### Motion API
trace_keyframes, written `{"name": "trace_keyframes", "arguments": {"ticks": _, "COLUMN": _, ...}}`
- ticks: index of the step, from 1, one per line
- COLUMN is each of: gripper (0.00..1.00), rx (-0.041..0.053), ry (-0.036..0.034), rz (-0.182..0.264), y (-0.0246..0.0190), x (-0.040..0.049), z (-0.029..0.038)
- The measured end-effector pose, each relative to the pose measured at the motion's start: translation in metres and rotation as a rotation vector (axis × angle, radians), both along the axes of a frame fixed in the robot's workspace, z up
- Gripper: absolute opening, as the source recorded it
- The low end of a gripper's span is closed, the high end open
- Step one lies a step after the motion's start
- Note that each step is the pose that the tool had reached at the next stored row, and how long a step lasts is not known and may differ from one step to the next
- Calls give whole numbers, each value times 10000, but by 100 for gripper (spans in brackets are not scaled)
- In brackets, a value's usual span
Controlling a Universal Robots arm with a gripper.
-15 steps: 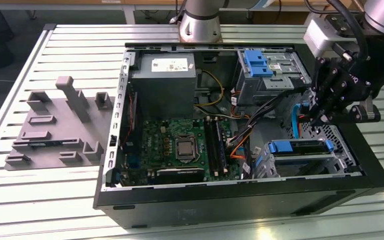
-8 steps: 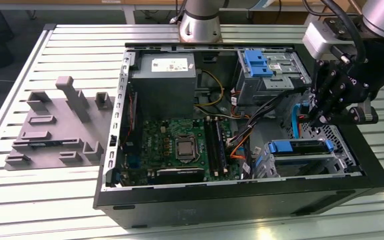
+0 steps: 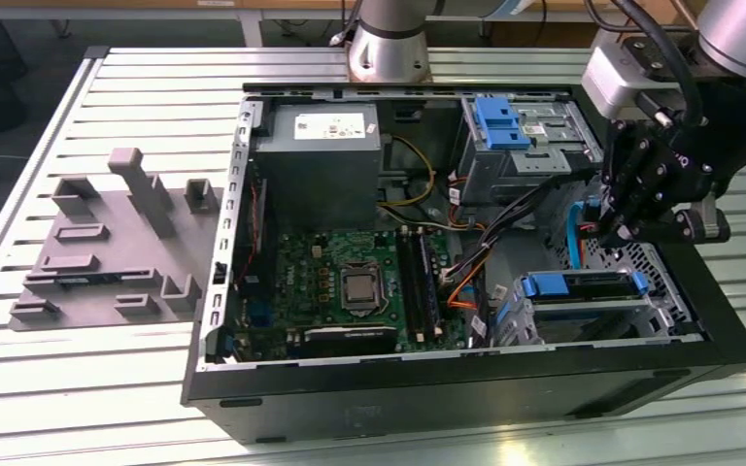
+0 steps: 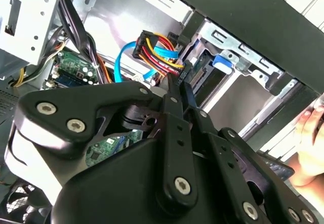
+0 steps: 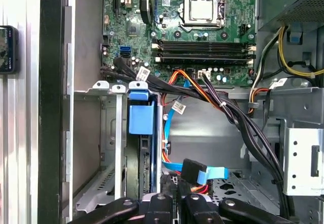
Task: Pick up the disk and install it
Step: 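Insert the first disk wire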
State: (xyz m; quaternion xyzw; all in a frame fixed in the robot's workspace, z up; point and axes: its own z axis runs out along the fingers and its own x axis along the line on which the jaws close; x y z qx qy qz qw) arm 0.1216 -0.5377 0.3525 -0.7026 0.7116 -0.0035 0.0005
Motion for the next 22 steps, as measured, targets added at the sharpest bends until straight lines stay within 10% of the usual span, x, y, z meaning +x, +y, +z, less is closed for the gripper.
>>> {"name": "trace_keyframes", "arguments": {"ticks": 6, "gripper": 16, "rx": -3, "ry": -233, "rz": 18, "y": -63, "x": -52, "z": -14}}
{"name": "trace_keyframes", "arguments": {"ticks": 12, "gripper": 16, "rx": -228, "ry": -316, "rz": 25, "y": -72, "x": -93, "z": -27}}
{"name": "trace_keyframes", "arguments": {"ticks": 22, "gripper": 16, "rx": -230, "ry": -362, "rz": 25, "y": -135, "x": -95, "z": -98}}
